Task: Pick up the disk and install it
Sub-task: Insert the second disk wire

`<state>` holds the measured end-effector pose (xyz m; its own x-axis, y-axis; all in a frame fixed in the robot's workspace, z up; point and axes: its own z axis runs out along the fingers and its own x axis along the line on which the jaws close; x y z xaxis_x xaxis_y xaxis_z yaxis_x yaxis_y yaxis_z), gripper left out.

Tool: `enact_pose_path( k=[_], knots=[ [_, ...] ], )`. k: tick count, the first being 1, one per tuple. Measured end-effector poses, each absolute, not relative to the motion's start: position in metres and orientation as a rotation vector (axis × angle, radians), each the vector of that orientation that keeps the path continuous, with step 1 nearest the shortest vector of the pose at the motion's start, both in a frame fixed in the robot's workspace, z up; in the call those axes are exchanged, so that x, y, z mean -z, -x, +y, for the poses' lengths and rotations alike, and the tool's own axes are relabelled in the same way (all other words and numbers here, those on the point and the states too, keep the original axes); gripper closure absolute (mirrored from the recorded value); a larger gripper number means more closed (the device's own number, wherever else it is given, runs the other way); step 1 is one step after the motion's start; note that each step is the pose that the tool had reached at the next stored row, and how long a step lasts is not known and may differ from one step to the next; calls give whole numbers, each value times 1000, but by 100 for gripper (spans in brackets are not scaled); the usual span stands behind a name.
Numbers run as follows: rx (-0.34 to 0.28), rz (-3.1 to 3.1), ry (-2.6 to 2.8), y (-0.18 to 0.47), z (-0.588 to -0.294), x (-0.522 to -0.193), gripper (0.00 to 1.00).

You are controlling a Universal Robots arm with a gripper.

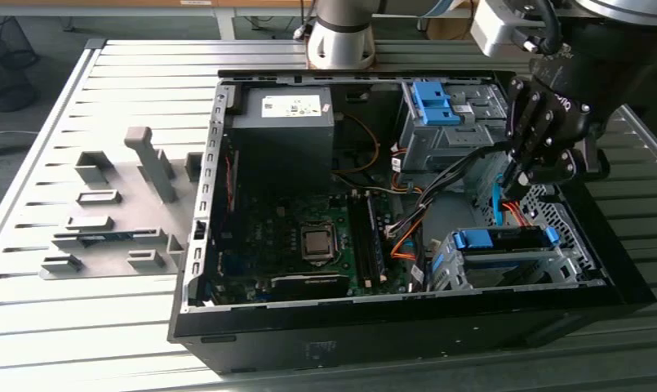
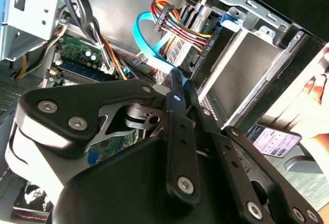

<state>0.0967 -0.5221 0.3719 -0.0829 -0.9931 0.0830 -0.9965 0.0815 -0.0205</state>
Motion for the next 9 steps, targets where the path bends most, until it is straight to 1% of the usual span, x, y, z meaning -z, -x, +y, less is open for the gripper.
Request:
enact_pose_path(
  k=[4, 9],
  knots=[
    [-109, -2277, -2095, -97, -523, -371, 84],
    [-82, -2291, -2111, -96, -531, -369, 84]
  ],
)
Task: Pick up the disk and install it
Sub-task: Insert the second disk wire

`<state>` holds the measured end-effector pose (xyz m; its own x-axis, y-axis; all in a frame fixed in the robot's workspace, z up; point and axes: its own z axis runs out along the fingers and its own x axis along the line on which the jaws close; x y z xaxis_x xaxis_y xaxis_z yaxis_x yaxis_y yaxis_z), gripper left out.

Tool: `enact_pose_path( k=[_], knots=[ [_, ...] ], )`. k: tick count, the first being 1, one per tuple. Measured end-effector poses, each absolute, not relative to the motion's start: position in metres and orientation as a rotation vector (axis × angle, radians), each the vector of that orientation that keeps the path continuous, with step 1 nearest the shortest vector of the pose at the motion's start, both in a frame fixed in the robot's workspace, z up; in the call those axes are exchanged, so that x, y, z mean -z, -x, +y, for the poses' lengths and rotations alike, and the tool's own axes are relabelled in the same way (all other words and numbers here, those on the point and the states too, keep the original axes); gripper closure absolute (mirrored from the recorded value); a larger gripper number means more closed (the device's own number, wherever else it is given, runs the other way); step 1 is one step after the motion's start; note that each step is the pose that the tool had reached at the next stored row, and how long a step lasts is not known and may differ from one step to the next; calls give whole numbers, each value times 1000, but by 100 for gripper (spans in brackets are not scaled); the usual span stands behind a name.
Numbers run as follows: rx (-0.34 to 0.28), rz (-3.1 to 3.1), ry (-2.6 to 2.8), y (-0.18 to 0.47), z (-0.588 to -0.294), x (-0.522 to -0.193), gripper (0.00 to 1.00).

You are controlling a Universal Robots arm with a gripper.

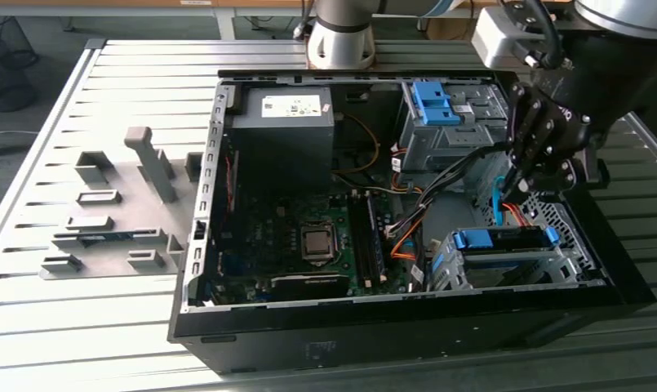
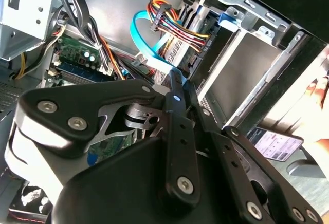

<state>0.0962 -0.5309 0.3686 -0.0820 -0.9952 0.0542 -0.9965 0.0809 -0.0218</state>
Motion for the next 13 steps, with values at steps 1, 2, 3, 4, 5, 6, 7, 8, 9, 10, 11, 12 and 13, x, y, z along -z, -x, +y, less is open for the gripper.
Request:
enact_pose_path(
  k=[1, 2, 3, 4, 5, 6, 7, 8, 9, 10, 11, 12, 13],
  knots=[
    [-71, -2297, -2116, -96, -532, -368, 84],
    [-56, -2304, -2123, -96, -533, -368, 84],
    [-37, -2313, -2131, -96, -534, -368, 84],
    [-18, -2322, -2139, -96, -534, -368, 84],
    [0, -2330, -2146, -95, -535, -368, 84],
    [13, -2336, -2151, -95, -537, -367, 84],
    [20, -2339, -2155, -95, -538, -366, 84],
    [22, -2340, -2156, -95, -541, -366, 84],
    [22, -2341, -2158, -95, -543, -365, 84],
    [20, -2342, -2160, -95, -545, -364, 84],
    [19, -2342, -2162, -95, -548, -363, 84],
    [16, -2342, -2164, -95, -549, -362, 84],
    [15, -2342, -2166, -95, -550, -361, 84]
  ],
)
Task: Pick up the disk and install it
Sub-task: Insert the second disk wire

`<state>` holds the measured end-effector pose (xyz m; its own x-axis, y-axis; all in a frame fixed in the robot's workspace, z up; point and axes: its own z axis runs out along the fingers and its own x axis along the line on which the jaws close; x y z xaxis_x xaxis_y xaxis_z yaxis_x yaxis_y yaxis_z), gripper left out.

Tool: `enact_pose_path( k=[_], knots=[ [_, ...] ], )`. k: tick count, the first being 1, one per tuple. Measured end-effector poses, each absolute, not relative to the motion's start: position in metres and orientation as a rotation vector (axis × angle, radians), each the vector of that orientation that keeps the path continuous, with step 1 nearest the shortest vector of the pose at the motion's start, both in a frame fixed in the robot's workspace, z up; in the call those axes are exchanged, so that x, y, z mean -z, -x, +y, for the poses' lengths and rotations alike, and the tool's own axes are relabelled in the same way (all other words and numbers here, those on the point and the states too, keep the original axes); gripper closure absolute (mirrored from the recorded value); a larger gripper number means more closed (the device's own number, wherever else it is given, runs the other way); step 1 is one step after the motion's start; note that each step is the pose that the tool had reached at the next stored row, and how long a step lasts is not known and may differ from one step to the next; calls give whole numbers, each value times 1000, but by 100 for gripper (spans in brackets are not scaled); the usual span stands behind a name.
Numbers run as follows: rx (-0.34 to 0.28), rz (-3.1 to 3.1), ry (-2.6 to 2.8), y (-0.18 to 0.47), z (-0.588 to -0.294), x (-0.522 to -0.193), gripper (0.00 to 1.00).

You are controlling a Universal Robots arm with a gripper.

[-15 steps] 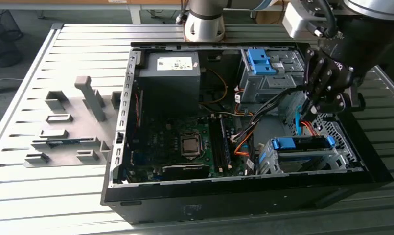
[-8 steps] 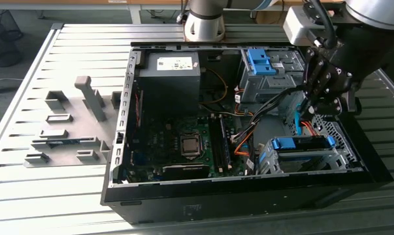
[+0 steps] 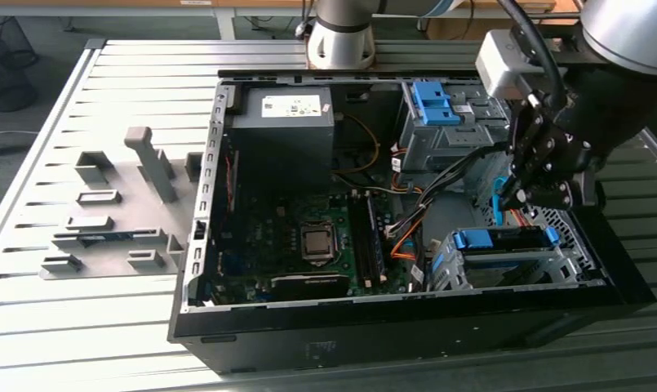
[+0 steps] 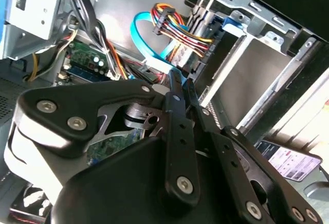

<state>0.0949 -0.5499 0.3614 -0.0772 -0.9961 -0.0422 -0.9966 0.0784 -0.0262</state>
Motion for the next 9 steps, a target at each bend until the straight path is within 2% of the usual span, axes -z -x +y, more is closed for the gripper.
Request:
enact_pose_path(
  k=[9],
  knots=[
    [-4, 2248, 2111, -93, -555, -352, 84]
  ],
)
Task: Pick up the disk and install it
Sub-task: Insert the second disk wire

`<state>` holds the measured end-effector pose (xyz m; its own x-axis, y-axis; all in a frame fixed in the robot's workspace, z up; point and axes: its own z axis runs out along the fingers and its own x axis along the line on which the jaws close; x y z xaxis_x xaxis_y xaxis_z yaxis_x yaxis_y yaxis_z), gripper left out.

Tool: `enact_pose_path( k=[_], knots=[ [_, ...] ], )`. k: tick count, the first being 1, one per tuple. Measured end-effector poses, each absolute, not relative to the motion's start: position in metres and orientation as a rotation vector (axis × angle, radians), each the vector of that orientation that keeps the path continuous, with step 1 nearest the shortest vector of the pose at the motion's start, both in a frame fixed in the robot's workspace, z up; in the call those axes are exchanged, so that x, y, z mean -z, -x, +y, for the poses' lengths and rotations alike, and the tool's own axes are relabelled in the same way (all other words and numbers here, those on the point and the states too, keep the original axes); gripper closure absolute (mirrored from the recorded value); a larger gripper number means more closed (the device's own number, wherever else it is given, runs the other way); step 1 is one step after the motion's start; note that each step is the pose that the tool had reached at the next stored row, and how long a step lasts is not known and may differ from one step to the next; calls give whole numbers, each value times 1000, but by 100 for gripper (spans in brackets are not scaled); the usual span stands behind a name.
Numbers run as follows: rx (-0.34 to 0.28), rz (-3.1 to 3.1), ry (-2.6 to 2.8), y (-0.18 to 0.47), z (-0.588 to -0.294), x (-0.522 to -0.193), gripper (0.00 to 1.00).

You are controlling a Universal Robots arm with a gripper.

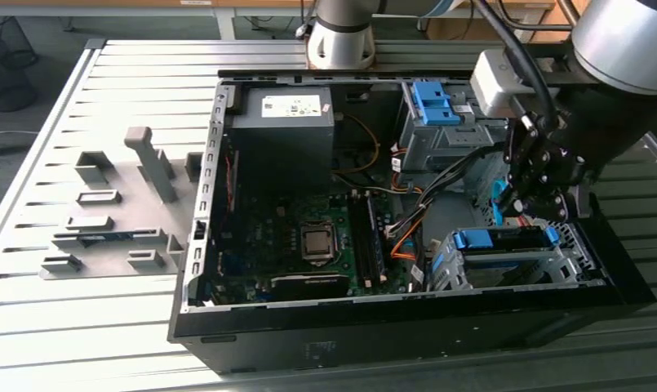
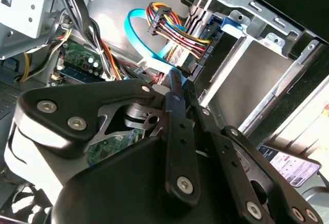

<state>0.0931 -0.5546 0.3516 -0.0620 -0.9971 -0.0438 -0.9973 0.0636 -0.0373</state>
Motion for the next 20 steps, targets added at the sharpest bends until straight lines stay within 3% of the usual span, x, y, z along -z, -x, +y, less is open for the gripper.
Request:
enact_pose_path(
  k=[20],
  knots=[
    [9, 2233, 2108, -91, -565, -340, 84]
  ],
)
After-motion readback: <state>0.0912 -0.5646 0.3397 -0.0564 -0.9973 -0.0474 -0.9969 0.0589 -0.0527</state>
